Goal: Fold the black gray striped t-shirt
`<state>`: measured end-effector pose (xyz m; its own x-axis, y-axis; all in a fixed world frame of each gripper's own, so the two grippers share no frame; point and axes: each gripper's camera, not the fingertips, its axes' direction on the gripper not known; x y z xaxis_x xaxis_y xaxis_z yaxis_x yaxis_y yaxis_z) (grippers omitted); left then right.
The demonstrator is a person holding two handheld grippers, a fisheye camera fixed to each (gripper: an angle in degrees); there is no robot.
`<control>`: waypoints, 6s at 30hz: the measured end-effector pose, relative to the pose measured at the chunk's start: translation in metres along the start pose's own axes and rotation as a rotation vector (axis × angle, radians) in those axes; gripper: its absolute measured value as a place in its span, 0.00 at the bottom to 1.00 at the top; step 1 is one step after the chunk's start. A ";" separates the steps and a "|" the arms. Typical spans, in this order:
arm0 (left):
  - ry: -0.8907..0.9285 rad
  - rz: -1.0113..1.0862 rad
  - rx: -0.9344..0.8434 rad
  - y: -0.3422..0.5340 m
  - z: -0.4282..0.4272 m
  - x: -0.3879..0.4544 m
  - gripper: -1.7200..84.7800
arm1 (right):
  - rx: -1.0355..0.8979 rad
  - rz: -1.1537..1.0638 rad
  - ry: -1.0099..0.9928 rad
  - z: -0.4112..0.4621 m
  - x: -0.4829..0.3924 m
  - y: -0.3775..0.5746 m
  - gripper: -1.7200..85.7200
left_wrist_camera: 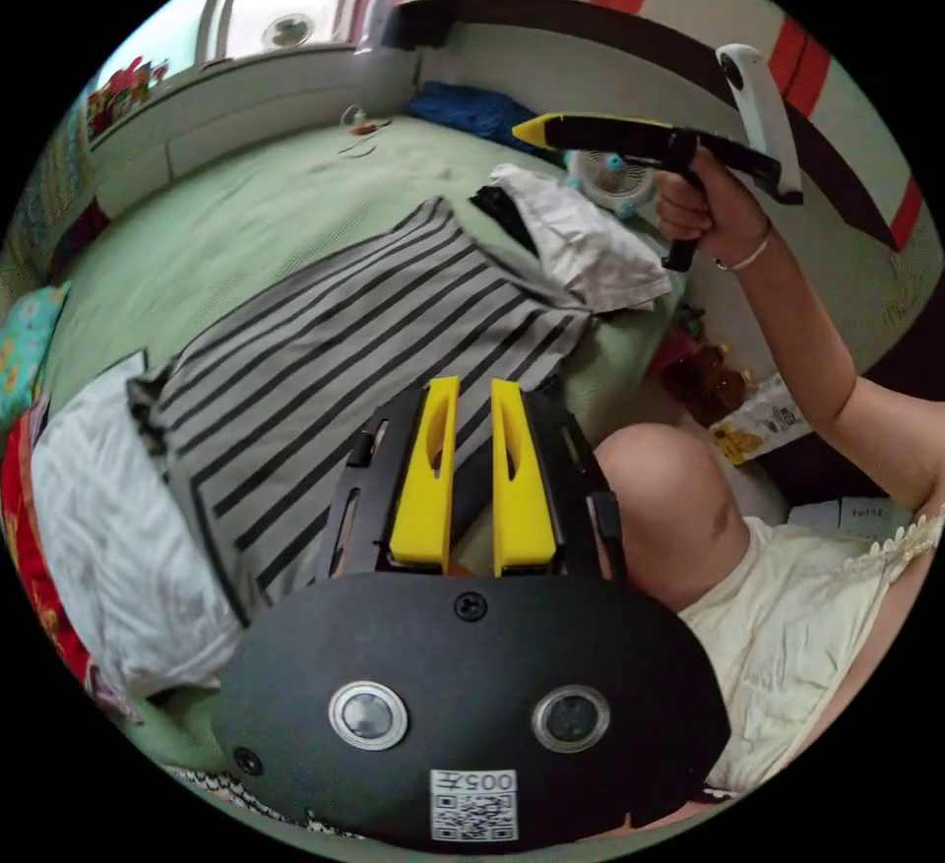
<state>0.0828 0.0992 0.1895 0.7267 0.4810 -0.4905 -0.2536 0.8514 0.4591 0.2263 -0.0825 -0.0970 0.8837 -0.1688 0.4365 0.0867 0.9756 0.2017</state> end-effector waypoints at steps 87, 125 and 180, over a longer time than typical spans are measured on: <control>0.027 -0.051 0.057 -0.064 -0.059 0.087 0.05 | -0.461 0.447 -0.283 0.475 0.325 0.024 0.01; -0.138 -0.521 0.114 0.239 -0.351 -0.169 0.02 | -0.608 -0.063 -0.217 0.524 -0.301 -0.189 0.01; -0.609 -0.675 0.069 0.133 -0.354 -0.285 0.02 | -0.159 -0.046 -0.308 0.212 -0.162 -0.064 0.08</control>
<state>-0.3844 0.1496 0.1283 0.9234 -0.3253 -0.2038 0.3724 0.8881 0.2695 -0.0200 -0.1476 0.0049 0.6994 -0.2236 0.6788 0.2150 0.9716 0.0985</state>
